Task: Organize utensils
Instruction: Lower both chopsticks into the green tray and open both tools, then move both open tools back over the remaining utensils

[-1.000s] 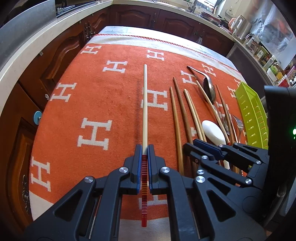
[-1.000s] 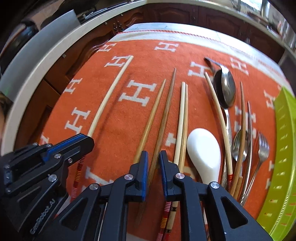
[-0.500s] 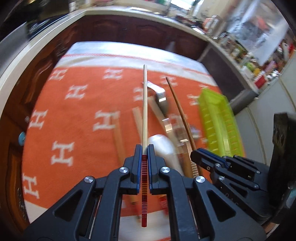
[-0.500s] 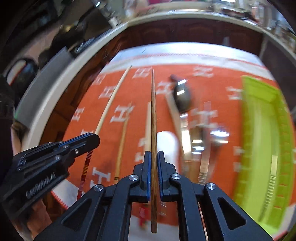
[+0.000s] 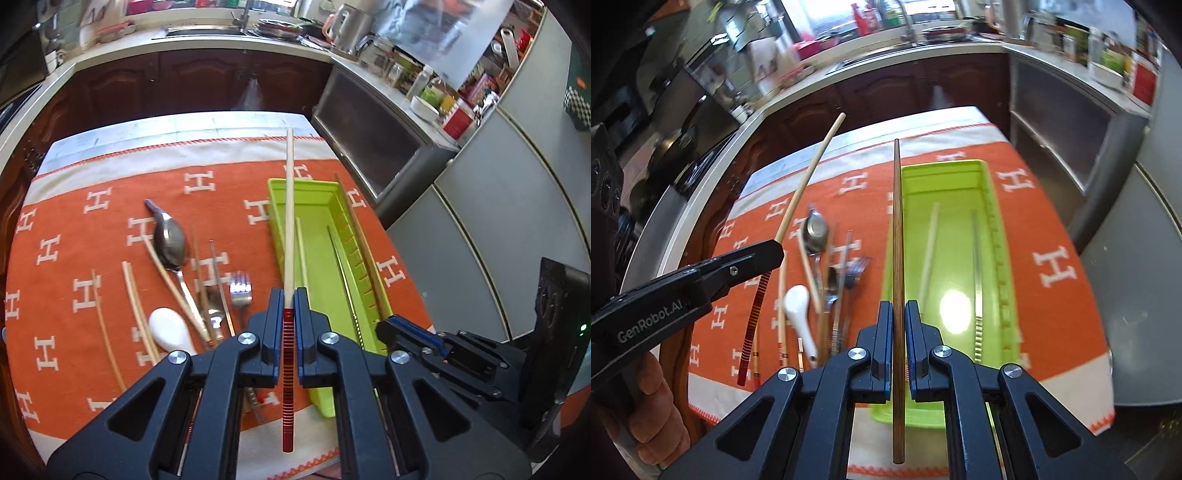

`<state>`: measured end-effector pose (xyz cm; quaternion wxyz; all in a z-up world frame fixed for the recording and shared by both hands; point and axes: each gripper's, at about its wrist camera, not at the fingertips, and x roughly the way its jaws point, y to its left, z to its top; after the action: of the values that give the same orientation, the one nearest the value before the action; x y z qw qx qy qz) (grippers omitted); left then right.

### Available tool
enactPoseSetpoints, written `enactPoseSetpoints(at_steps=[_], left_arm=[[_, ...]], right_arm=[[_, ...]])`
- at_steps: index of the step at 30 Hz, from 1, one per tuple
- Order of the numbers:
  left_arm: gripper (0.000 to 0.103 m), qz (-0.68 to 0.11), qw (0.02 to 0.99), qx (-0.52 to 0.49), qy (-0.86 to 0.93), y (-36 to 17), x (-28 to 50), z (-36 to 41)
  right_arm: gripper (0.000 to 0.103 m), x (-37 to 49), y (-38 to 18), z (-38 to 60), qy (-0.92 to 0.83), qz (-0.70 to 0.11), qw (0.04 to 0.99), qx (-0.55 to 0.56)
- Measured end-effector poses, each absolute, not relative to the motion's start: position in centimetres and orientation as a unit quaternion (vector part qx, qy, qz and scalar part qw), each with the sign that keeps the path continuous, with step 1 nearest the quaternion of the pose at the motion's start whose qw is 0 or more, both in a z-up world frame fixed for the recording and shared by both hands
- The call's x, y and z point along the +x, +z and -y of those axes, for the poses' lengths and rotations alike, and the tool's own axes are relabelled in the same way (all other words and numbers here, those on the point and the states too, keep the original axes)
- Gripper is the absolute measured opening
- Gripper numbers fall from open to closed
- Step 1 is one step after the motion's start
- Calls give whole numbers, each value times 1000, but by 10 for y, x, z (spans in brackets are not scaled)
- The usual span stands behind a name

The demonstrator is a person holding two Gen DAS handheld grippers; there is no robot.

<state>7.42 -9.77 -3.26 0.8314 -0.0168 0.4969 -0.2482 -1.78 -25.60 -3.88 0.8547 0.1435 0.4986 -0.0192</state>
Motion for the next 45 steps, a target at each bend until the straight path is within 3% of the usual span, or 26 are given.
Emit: enactPoseSetpoints(at_steps=[23,26,28,30,34,36,45], left_arm=[[3,-563,796,4,-222,-101,106,168],[4,-566,793,12,-226,-105,105,173],[4,-564,794,23,-227,-105,103,174],[5,-560,797,27,-224,-103,101,171],[18,-547,809,32,-213,-94,95,158],[33,-535,818,38,-206,-88,91,149],[35,-493,846,44,-199,-64,72,107]], right_arm=[[6,-3,-95,343,-15,-503,825,256],[10,2,-99,347,-26,-506,823,257],[18,5,-101,348,-34,-506,824,253],[18,7,-103,349,-37,-507,823,254],[18,9,-104,343,-30,-511,822,250],[18,11,-103,335,-27,-514,824,238],[18,5,-88,297,-1,-516,833,201]])
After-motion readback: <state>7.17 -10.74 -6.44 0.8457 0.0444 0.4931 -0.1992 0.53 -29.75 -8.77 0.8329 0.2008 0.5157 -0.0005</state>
